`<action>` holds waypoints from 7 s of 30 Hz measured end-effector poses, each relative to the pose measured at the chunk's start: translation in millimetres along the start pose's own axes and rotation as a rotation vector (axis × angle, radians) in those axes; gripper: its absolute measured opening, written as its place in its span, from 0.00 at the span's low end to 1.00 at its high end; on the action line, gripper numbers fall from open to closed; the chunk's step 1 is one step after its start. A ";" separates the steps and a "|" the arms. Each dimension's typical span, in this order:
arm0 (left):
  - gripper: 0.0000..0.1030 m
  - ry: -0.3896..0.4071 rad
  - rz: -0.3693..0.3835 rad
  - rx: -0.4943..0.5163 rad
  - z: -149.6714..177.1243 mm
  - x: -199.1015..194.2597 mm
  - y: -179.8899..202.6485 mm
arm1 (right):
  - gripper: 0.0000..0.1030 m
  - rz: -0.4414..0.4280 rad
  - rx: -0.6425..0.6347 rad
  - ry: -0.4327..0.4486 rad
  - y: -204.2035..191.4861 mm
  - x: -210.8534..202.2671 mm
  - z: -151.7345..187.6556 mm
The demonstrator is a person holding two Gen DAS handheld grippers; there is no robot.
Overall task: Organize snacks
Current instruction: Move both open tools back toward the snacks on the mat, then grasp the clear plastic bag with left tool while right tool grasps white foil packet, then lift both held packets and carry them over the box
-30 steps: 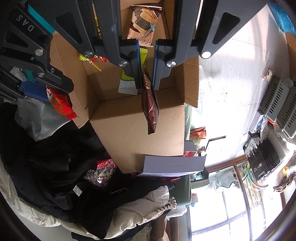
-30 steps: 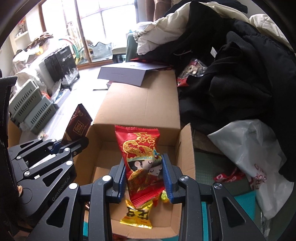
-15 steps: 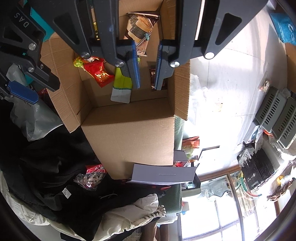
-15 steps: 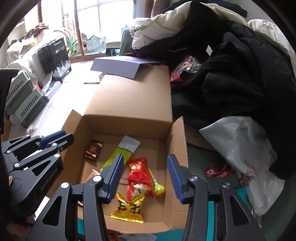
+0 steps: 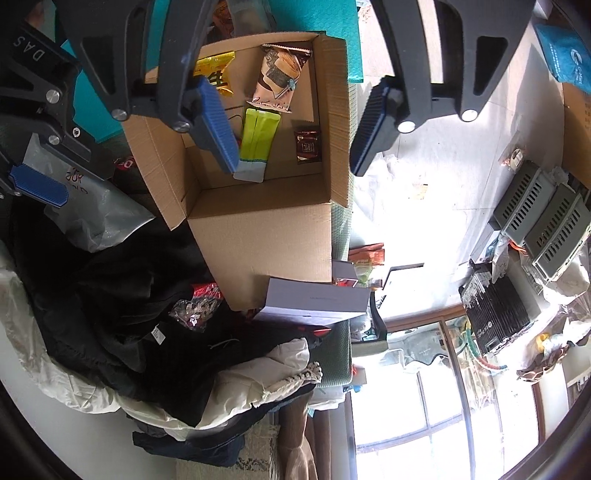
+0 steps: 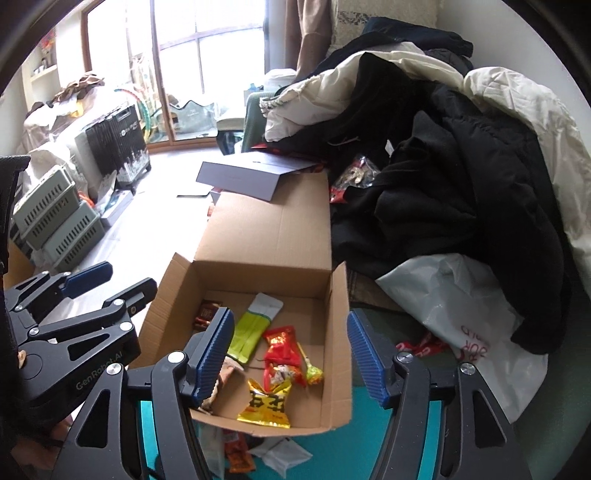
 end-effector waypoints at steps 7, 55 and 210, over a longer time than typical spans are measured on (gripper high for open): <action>0.67 0.046 0.018 -0.001 -1.8 -48.1 5.5 | 0.67 0.005 -0.002 0.059 1.6 -48.4 -1.3; 0.67 -0.081 0.161 -0.016 210.9 -105.7 45.1 | 0.67 -0.072 0.054 -0.043 -12.9 -96.3 227.5; 0.35 -0.221 0.281 -0.076 278.7 -82.6 31.0 | 0.46 -0.148 0.014 -0.223 -25.8 -32.3 293.2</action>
Point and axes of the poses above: each gripper's, at about its wrist camera, not at the fingertips, and x roughly the way its jaws point, y to its right, z to its underside, the point moved 6 cm from there along x, roughly the way its jaws point
